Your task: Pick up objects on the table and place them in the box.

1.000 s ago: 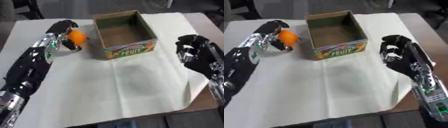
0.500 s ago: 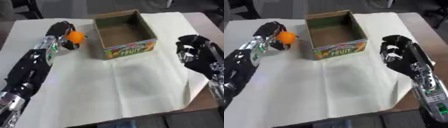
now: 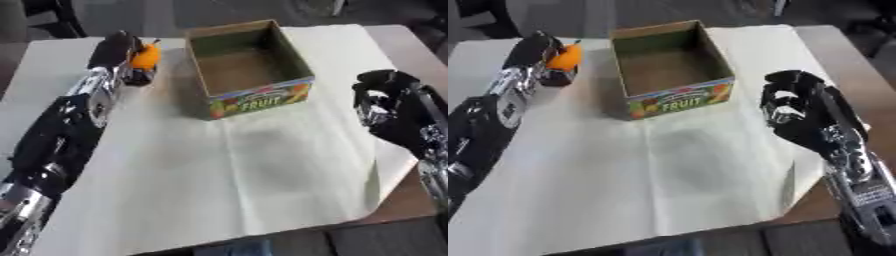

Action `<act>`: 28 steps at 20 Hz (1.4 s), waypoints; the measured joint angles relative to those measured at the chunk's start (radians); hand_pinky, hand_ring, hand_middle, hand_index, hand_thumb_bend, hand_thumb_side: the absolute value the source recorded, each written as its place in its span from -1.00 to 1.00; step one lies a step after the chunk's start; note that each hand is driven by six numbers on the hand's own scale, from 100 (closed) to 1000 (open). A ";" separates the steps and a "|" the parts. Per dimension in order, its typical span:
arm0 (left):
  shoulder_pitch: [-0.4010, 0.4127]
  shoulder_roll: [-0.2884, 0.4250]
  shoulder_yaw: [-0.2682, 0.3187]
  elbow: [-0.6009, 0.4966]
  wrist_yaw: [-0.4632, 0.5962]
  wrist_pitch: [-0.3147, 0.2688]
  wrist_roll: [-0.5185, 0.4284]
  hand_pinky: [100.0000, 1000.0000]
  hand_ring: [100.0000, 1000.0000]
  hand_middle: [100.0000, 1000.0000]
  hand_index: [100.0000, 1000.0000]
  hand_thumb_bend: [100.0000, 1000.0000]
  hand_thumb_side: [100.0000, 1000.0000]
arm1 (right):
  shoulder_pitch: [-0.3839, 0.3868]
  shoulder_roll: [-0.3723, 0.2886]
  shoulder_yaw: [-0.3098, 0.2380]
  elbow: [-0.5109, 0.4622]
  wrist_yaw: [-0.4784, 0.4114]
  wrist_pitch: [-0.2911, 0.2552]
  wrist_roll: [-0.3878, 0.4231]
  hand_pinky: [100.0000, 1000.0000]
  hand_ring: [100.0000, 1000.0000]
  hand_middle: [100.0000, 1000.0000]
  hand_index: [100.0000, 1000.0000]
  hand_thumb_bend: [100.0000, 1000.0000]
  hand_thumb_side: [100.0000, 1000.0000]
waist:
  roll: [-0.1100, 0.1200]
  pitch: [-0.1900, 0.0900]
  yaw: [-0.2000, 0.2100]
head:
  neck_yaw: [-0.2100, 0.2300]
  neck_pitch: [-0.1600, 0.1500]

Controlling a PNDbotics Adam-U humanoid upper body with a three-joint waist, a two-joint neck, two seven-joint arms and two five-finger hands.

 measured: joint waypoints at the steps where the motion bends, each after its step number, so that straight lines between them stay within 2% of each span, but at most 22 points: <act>1: -0.007 0.005 -0.006 -0.030 0.035 0.003 0.006 -0.56 -0.33 -0.68 -0.29 -1.00 -0.94 | 0.000 0.000 0.000 0.001 0.000 0.000 0.000 0.14 0.47 -0.03 0.35 -1.00 -1.00 | 0.000 0.000 -0.002 | 0.000 0.000; 5: -0.029 0.004 -0.041 -0.109 0.144 0.005 -0.003 -0.44 -0.25 -0.62 -0.23 -1.00 -0.94 | 0.001 0.002 0.001 0.005 0.000 0.000 0.000 0.14 0.47 -0.03 0.35 -1.00 -1.00 | -0.002 -0.002 -0.015 | 0.003 0.000; 10: -0.055 -0.046 -0.082 -0.096 0.171 -0.035 -0.067 -0.37 -0.19 -0.56 -0.18 -1.00 -0.93 | -0.002 0.009 0.014 0.005 0.000 0.001 0.013 0.14 0.47 -0.03 0.35 -1.00 -1.00 | -0.005 -0.002 -0.048 | 0.015 0.000; 17: -0.060 -0.101 -0.093 -0.022 0.119 -0.099 -0.102 -0.28 -0.07 -0.44 -0.07 -0.91 -0.93 | -0.018 0.019 0.025 0.005 -0.002 0.001 0.027 0.14 0.47 -0.03 0.34 -1.00 -1.00 | -0.003 0.000 -0.079 | 0.031 -0.007; 19: -0.059 -0.108 -0.095 -0.005 0.094 -0.111 -0.106 -0.18 0.04 -0.34 0.03 -0.78 -0.93 | -0.019 0.022 0.025 0.005 -0.002 0.002 0.029 0.14 0.47 -0.03 0.35 -1.00 -1.00 | -0.001 0.002 -0.079 | 0.035 -0.009; 22: -0.050 -0.120 -0.096 0.027 0.046 -0.128 -0.115 -0.02 0.15 -0.26 0.10 -0.71 -0.91 | -0.025 0.026 0.031 0.005 -0.004 0.002 0.033 0.14 0.47 -0.03 0.34 -1.00 -1.00 | -0.001 0.004 -0.086 | 0.038 -0.010; 26: -0.040 -0.132 -0.096 0.059 -0.027 -0.163 -0.129 0.17 0.31 -0.07 0.26 -0.52 -0.91 | -0.027 0.026 0.032 0.005 -0.004 0.002 0.037 0.14 0.47 -0.03 0.34 -1.00 -1.00 | 0.000 0.005 -0.093 | 0.040 -0.010; 28: -0.038 -0.136 -0.096 0.065 -0.058 -0.180 -0.130 0.27 0.42 0.10 0.38 -0.33 -0.93 | -0.027 0.026 0.032 0.005 -0.004 0.002 0.038 0.14 0.47 -0.03 0.34 -1.00 -1.00 | 0.001 0.005 -0.095 | 0.040 -0.010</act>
